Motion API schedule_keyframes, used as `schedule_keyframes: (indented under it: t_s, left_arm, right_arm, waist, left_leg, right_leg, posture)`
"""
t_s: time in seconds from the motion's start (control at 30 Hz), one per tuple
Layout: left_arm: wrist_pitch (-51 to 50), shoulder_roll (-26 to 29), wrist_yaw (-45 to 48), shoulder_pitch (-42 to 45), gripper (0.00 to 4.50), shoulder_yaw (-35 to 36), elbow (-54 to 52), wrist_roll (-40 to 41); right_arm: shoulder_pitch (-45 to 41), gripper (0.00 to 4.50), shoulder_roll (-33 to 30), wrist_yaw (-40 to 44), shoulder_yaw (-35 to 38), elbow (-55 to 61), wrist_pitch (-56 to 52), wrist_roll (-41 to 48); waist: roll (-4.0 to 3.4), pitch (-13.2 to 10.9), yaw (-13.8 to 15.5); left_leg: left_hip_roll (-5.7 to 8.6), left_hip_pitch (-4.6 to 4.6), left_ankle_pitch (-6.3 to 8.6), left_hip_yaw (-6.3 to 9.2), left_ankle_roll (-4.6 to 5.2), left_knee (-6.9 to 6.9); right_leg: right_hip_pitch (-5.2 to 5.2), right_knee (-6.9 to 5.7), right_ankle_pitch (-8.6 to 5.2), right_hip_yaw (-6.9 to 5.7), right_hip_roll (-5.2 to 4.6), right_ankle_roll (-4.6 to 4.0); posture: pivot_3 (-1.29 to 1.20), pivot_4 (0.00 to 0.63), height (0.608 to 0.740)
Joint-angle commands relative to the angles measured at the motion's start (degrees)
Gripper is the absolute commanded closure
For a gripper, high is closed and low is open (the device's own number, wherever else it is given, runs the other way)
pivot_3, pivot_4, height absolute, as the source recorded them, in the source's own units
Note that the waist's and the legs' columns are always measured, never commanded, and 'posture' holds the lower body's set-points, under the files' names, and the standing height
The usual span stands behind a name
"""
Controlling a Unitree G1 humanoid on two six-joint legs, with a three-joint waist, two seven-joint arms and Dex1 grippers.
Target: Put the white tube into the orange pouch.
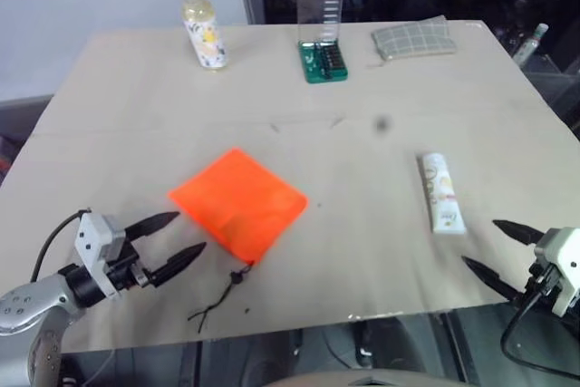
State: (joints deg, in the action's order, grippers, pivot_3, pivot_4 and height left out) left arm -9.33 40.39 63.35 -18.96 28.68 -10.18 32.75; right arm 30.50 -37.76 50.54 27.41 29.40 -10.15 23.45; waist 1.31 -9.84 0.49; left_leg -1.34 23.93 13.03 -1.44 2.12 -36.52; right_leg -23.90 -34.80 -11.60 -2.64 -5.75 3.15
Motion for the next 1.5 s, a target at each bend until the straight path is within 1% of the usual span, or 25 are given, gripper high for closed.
schedule_keyframes:
  t_s: [0.03,0.13,0.23,0.3,0.5,0.57,0.7,0.77,0.87,1.0,1.1,1.13,1.23,1.3,1.33,1.4,1.5]
  left_arm:
    - [1.16,0.56,0.62,-0.87,0.08,-0.17,-2.00,-0.40]
    - [1.77,0.74,1.61,-1.13,0.08,-1.81,-3.74,-0.96]
    - [4.69,1.77,3.84,-0.63,0.08,-2.98,-3.06,-2.82]
    - [5.61,2.01,4.57,-0.44,0.08,-3.66,-2.47,-3.51]
    - [7.15,2.62,5.65,1.29,0.08,-7.48,-2.28,-5.64]
    - [7.87,3.08,5.98,2.64,0.08,-8.86,-0.64,-6.84]
    - [10.32,3.63,4.58,6.93,0.08,-11.87,6.94,-11.61]
    - [13.08,2.99,2.44,10.84,0.08,-14.23,12.28,-15.47]
    - [15.94,1.50,0.43,18.32,0.08,-17.41,19.26,-18.33]
    - [21.73,1.66,2.01,31.47,0.08,-21.66,33.16,-21.69]
    - [23.98,2.82,5.54,35.33,0.08,-22.54,38.19,-21.27]
    - [22.84,3.37,8.08,35.29,0.08,-22.20,37.66,-19.27]
    - [13.55,7.97,17.79,31.07,0.08,-20.33,29.66,-10.85]
    - [9.66,11.58,20.60,28.18,0.08,-18.87,25.77,-8.31]
    - [9.62,13.58,21.60,26.47,0.08,-18.06,24.58,-8.35]
    - [10.55,16.83,22.51,23.04,0.08,-16.48,21.85,-9.21]
    - [9.59,18.56,16.89,19.70,0.08,-13.57,13.62,-11.20]
  right_arm:
    - [-0.97,0.04,-0.40,0.87,-0.12,0.75,1.16,1.14]
    - [-2.54,0.04,-0.35,1.71,-1.93,1.89,0.96,2.28]
    - [-4.06,0.04,-0.19,1.65,-4.92,3.37,0.83,2.21]
    - [-5.29,0.04,0.01,1.17,-6.70,4.27,0.84,1.94]
    - [-10.06,0.04,-0.51,0.17,-12.92,8.45,-0.39,2.06]
    - [-12.38,0.04,-0.73,-0.17,-15.19,9.38,-1.43,2.19]
    - [-16.40,0.04,-0.60,-1.22,-17.97,9.82,-3.22,2.09]
    - [-17.29,0.04,-0.54,-1.78,-18.78,10.20,-3.90,1.97]
    - [-18.02,0.04,-0.76,-2.40,-19.08,11.05,-5.03,2.44]
    - [-19.84,0.04,-0.95,-3.10,-19.61,11.49,-6.19,2.71]
    - [-20.07,0.04,-0.99,-3.43,-19.90,11.91,-6.45,2.42]
    - [-19.96,0.04,-0.99,-3.59,-19.90,12.07,-6.49,2.26]
    - [-19.62,0.04,-0.95,-4.19,-19.75,12.56,-6.81,2.08]
    - [-19.52,0.04,-0.93,-4.49,-19.76,12.73,-6.93,2.05]
    - [-19.40,0.04,-0.91,-4.57,-19.86,12.74,-6.85,1.95]
    - [-19.32,0.04,-0.84,-4.67,-20.25,12.49,-6.57,1.61]
    - [-19.72,0.04,-0.76,-4.73,-20.90,11.90,-6.26,1.26]
  waist:
    - [0.00,0.00,0.22]
    - [0.00,-0.01,0.30]
    - [0.00,-0.01,0.34]
    - [-0.03,-0.02,0.33]
    - [-0.05,0.00,0.32]
    - [-0.04,0.00,0.35]
    - [-0.04,0.00,0.42]
    - [-0.04,0.00,0.54]
    - [-0.07,0.06,0.97]
    - [-0.08,0.11,1.80]
    - [-0.06,0.22,1.65]
    - [-0.06,0.22,1.50]
    - [-0.02,0.21,0.37]
    - [-0.03,0.19,0.20]
    - [-0.01,0.17,0.19]
    - [-0.05,0.14,0.22]
    - [-0.13,0.10,0.54]
  left_leg:
    - [0.00,0.00,0.00,0.00,0.00,0.00]
    - [-0.01,0.00,0.02,-0.04,0.00,-0.03]
    - [-0.10,-0.02,0.02,-0.03,0.00,-0.30]
    - [-0.14,-0.07,0.18,0.00,-0.26,-0.45]
    - [-0.14,-0.07,0.18,-0.04,-0.27,-0.61]
    - [-0.13,-0.06,0.18,-0.03,-0.26,-0.61]
    - [-0.16,-0.05,0.04,0.03,-0.02,-0.59]
    - [-0.13,-0.05,0.04,0.02,-0.01,-0.59]
    - [-0.11,-0.06,0.04,0.05,-0.01,-0.63]
    - [-0.06,-0.14,0.03,0.02,-0.01,-0.86]
    - [-0.06,-0.18,0.02,-0.01,-0.01,-0.95]
    - [-0.08,-0.18,0.02,0.01,-0.01,-0.94]
    - [-0.11,-0.12,0.03,-0.04,-0.01,-0.92]
    - [-0.24,-0.08,0.04,-0.05,-0.01,-0.87]
    - [-0.25,-0.08,0.04,-0.05,-0.01,-0.85]
    - [-0.33,-0.08,0.05,-0.05,-0.02,-0.84]
    - [-0.36,-0.10,0.05,-0.06,-0.04,-0.85]
  right_leg:
    - [0.00,0.00,0.00,0.00,0.01,0.00]
    - [0.02,0.03,-0.03,0.03,0.06,0.02]
    - [0.09,-0.03,-0.15,0.00,0.05,0.23]
    - [0.12,-0.08,-0.14,-0.02,0.03,0.23]
    - [0.13,-0.14,-0.11,-0.01,-0.04,0.21]
    - [0.13,-0.16,-0.11,-0.01,-0.02,0.21]
    - [0.13,-0.17,-0.06,-0.06,0.15,0.12]
    - [0.13,-0.17,-0.01,-0.06,0.20,0.05]
    - [0.17,-0.19,-0.02,-0.08,0.22,0.07]
    - [0.23,-0.48,-0.05,-0.08,0.23,0.14]
    - [0.21,-0.67,-0.06,-0.06,0.26,0.15]
    - [0.20,-0.69,-0.06,0.01,0.27,0.14]
    - [0.12,-0.71,0.05,0.09,0.31,-0.05]
    - [0.07,-0.70,0.05,0.13,0.31,-0.06]
    - [0.07,-0.68,0.04,0.12,0.31,-0.06]
    - [0.05,-0.67,0.03,0.12,0.33,-0.05]
    - [0.00,-0.64,-0.09,0.11,0.27,0.13]
  posture:
    - [0.00,0.150,0.740]
    - [0.00,0.150,0.740]
    - [0.00,0.150,0.740]
    - [0.00,0.150,0.740]
    - [0.00,0.150,0.740]
    - [0.00,0.150,0.740]
    - [0.00,0.150,0.740]
    - [0.00,0.150,0.740]
    - [0.00,0.150,0.740]
    - [0.00,0.150,0.740]
    - [0.00,0.150,0.740]
    - [0.00,0.150,0.740]
    - [0.00,0.150,0.740]
    - [0.00,0.150,0.740]
    - [0.00,0.150,0.740]
    - [0.00,0.150,0.740]
    - [0.00,0.150,0.740]
